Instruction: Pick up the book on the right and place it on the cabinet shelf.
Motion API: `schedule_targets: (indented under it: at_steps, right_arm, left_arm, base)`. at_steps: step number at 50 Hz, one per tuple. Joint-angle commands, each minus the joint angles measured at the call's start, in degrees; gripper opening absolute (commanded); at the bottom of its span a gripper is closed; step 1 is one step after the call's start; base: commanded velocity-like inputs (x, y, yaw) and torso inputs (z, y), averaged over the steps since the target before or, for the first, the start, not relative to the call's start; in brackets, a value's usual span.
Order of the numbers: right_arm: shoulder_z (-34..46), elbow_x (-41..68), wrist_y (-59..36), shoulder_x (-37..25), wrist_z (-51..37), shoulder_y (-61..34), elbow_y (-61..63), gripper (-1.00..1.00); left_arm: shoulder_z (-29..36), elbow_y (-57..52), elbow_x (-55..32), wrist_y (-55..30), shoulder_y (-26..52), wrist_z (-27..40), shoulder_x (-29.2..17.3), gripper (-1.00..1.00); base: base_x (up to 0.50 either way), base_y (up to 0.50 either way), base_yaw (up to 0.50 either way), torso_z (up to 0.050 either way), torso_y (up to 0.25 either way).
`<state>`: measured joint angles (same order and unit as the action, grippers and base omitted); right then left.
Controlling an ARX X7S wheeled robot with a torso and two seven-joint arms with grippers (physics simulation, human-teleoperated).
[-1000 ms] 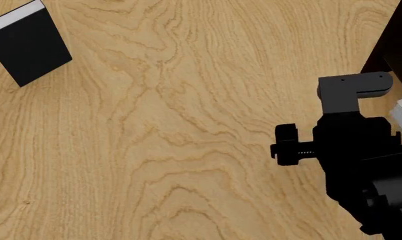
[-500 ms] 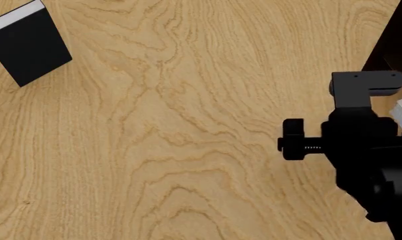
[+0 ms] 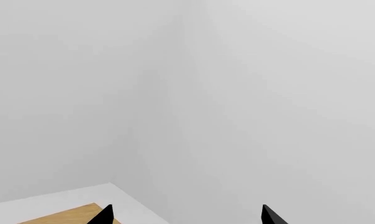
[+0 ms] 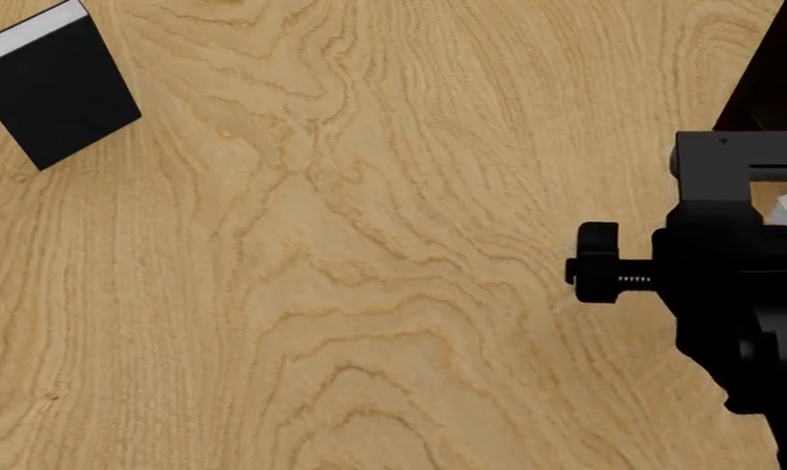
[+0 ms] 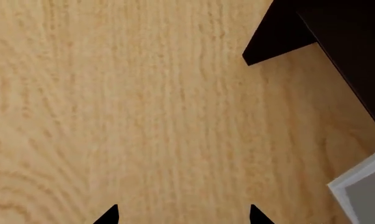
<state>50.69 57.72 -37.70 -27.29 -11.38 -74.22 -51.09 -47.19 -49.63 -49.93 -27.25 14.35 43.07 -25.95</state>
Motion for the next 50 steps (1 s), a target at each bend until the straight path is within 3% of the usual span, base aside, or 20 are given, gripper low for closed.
schedule_targets:
  at_steps: [1, 12, 28, 50]
  right_arm:
    - [0.45, -1.25, 0.74, 1.19, 1.05, -1.45, -4.86, 1.0]
    - [1.37, -2.91, 1.29, 2.24, 0.97, -2.61, -8.69, 1.0]
    - [5.85, -9.89, 5.7, 7.99, 5.07, -7.03, -23.47, 1.0]
    - [-0.86, -21.78, 4.31, 8.84, 3.0, -6.41, -23.83, 1.0]
  left_arm:
    - [0.07, 0.03, 0.12, 0.24, -0.21, -0.01, -0.04, 1.0]
    - [0.1, -0.06, 0.11, 0.37, -0.38, 0.11, -0.15, 1.0]
    - [0.31, 0.13, 0.26, 0.59, -0.45, 0.21, -0.36, 1.0]
    - [0.82, 0.05, 0.41, 0.75, -0.49, 0.53, -0.6, 1.0]
  base:
    - [0.0, 0.0, 0.0, 0.0, 0.0]
    - [0.0, 0.0, 0.0, 0.0, 0.0]
    - [0.0, 0.0, 0.0, 0.0, 0.0]
    - [0.0, 0.0, 0.0, 0.0, 0.0]
